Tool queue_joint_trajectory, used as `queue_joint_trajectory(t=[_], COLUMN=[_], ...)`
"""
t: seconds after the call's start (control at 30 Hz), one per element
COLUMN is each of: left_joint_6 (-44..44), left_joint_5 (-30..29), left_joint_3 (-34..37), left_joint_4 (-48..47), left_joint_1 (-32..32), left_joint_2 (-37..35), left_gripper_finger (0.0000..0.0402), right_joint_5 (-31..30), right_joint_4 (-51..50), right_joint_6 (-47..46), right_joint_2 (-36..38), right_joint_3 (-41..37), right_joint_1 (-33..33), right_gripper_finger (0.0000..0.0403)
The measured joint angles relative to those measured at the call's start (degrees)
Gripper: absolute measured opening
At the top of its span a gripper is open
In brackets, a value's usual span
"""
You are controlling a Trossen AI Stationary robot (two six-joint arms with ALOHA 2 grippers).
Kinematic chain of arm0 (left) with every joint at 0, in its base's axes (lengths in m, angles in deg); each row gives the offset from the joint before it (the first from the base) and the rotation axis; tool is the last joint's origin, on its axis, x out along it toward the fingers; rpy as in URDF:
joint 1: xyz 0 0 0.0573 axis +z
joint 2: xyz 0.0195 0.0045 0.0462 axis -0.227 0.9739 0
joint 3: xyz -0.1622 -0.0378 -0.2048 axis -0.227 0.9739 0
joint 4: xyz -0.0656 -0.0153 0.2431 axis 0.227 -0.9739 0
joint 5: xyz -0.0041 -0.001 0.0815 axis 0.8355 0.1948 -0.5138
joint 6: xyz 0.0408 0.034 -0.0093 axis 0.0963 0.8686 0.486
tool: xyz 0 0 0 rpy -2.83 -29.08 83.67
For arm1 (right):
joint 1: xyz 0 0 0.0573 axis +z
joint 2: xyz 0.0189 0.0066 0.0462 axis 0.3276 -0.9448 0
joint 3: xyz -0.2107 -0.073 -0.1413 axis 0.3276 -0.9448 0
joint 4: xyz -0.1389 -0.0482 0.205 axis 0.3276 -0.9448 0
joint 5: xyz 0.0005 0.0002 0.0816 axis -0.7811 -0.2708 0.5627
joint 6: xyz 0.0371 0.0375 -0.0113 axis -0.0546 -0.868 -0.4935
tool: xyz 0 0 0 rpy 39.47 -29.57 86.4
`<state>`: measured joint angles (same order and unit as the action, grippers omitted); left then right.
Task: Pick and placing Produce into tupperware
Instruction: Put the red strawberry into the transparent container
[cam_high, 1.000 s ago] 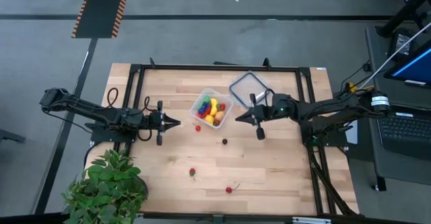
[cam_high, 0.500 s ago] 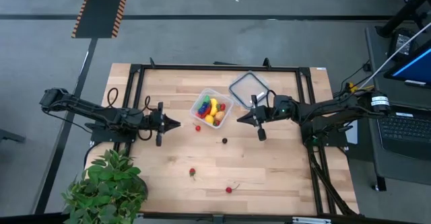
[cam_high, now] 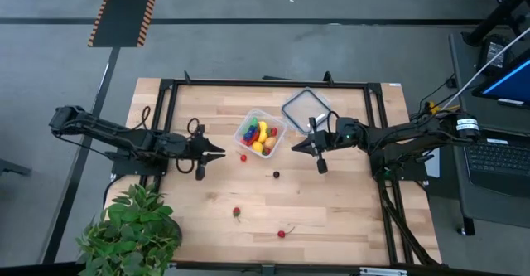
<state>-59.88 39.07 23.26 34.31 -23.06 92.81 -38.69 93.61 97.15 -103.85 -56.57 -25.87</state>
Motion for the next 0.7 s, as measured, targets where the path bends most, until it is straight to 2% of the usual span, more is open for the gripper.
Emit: queue_joint_trajectory(t=[0.2,0.37,0.7], left_joint_6=[-0.1,-0.2,-3.6], left_joint_5=[0.0,0.0,-0.1], left_joint_3=[-1.8,-5.0,-16.7], left_joint_4=[-1.3,-3.5,-15.4], left_joint_1=[0.0,0.0,-1.4], left_joint_2=[5.9,10.3,19.6], left_gripper_finger=[0.0052,0.0053,0.0081], right_joint_5=[0.0,0.0,0.0], right_joint_4=[-0.2,-0.2,-0.2], right_joint_6=[1.3,1.3,1.4], right_joint_2=[0.0,0.0,0.0], right_joint_3=[0.0,0.0,0.0], right_joint_1=[0.0,0.0,0.0], right_gripper_finger=[0.0005,0.0018,0.0006])
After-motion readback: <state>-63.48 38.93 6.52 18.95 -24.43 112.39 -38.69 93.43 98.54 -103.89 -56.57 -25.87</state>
